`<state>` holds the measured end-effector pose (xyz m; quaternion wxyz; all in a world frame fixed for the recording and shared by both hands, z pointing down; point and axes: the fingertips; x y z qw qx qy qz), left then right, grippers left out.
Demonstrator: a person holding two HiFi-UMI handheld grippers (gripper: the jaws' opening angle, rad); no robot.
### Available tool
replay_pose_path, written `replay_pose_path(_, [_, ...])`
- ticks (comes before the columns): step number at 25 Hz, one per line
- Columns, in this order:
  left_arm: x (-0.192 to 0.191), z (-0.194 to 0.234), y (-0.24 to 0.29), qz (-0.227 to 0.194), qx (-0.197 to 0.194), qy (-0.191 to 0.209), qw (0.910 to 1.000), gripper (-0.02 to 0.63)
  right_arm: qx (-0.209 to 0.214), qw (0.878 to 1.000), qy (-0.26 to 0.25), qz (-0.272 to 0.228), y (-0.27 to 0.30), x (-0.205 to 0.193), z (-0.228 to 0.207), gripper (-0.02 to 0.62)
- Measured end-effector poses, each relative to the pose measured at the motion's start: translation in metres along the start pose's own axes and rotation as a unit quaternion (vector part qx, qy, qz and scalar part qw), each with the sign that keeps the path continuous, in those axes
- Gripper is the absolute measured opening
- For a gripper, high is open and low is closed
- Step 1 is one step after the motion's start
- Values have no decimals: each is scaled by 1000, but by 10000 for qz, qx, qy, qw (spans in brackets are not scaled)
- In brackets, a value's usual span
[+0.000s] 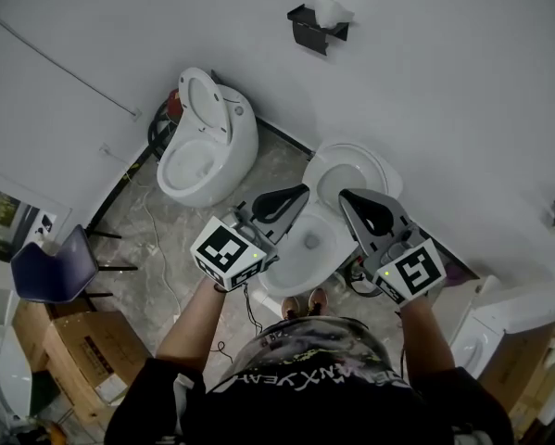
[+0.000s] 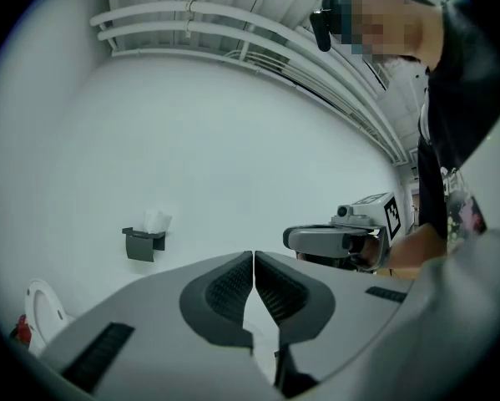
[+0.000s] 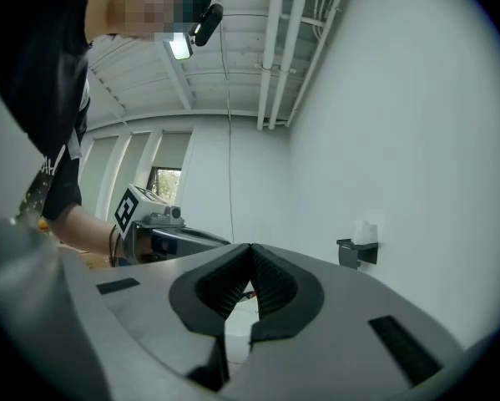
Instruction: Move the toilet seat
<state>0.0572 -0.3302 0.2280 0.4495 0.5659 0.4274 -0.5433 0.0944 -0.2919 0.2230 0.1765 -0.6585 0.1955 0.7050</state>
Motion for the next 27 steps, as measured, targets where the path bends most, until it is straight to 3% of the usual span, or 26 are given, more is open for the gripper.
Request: replay_pose_path(27, [5, 27, -23, -92, -7, -11, 10000, 26, 170, 9998, 32, 37, 32, 7, 21, 0])
Point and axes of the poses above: the fingertips, and each gripper's own axes: y forward along the fingers, z to its left, x out of its top, and after that the axes turned 6 degrees about x, right-handed
